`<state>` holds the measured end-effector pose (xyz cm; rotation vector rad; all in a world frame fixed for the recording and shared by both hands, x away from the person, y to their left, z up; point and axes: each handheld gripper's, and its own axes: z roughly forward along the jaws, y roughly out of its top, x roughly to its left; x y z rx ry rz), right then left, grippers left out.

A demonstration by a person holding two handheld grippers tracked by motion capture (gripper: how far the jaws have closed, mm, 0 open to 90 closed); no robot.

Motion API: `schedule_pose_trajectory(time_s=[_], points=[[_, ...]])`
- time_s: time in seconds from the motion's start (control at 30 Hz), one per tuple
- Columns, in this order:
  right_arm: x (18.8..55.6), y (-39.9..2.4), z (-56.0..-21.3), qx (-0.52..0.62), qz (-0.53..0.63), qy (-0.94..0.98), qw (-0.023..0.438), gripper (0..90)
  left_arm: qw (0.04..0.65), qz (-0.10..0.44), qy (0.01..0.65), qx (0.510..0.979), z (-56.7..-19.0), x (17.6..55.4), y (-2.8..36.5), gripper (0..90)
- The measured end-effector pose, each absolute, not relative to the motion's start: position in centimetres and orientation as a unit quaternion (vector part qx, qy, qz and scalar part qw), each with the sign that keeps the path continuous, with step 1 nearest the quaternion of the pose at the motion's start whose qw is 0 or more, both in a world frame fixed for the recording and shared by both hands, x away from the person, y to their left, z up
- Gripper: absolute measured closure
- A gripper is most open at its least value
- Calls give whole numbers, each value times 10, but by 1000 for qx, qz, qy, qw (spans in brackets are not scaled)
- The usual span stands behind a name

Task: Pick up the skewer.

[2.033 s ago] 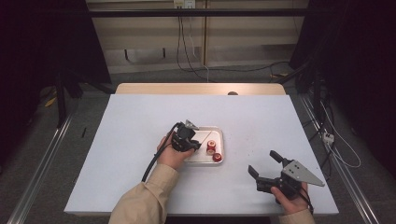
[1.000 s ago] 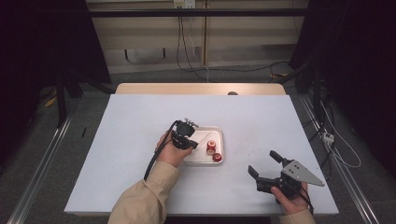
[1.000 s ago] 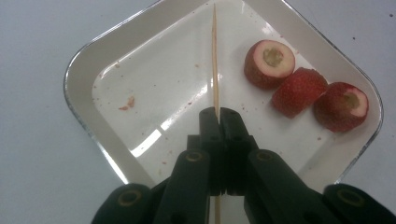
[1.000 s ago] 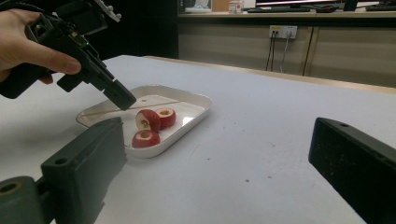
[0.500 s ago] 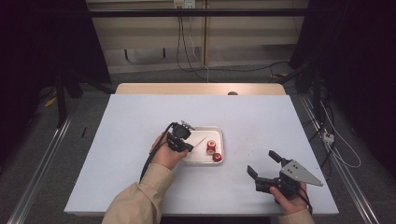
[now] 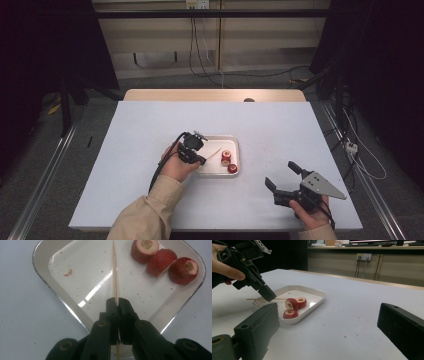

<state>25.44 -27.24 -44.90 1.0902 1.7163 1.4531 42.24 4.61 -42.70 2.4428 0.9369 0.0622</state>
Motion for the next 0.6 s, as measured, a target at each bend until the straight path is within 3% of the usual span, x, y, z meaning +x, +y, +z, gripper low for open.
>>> schedule_pose_trajectory(time_s=[0.47,0.6], points=[[255,-271,-450,414,551,653,314,32,224,11,342,912,-428,426,39,892],[256,-272,-450,414,548,656,312,32,243,20,356,902,-426,424,43,895]])
